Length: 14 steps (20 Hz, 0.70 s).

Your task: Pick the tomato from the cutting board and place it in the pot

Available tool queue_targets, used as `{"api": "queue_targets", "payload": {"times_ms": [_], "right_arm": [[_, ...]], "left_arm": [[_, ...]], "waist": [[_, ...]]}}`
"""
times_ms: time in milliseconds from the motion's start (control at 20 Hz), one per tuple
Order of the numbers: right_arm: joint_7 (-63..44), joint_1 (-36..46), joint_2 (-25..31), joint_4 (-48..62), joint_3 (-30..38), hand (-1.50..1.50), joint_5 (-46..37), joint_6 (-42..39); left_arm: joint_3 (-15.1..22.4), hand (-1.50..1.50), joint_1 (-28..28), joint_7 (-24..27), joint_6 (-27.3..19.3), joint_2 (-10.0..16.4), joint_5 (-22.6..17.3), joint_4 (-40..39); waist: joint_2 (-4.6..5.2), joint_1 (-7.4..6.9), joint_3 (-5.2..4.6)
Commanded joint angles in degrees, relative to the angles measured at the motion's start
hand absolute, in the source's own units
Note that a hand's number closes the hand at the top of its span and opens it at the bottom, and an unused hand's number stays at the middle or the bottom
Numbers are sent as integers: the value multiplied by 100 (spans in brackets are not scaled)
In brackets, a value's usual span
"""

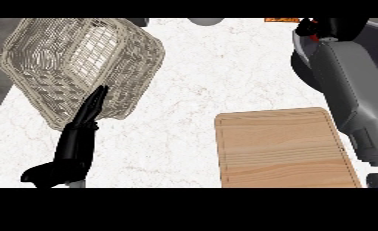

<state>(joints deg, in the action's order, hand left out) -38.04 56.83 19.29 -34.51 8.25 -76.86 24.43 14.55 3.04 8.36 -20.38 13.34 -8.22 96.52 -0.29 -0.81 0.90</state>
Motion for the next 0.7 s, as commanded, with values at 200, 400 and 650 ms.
{"api": "queue_targets", "payload": {"times_ms": [200, 400, 650], "right_arm": [[1102, -234, 852, 723, 637, 150, 631, 329], [1786, -374, 1087, 1073, 935, 150, 1088, 40], [2242, -560, 1219, 1805, 1193, 150, 1271, 195]], "left_arm": [[-144, 0, -438, -1, 224, -176, -104, -570], [-294, 0, -370, -105, 293, -70, -176, -436], [62, 0, -288, -125, 169, -308, 50, -326]], "waist": [[97, -2, -85], [92, -7, -83], [143, -117, -74]]}}
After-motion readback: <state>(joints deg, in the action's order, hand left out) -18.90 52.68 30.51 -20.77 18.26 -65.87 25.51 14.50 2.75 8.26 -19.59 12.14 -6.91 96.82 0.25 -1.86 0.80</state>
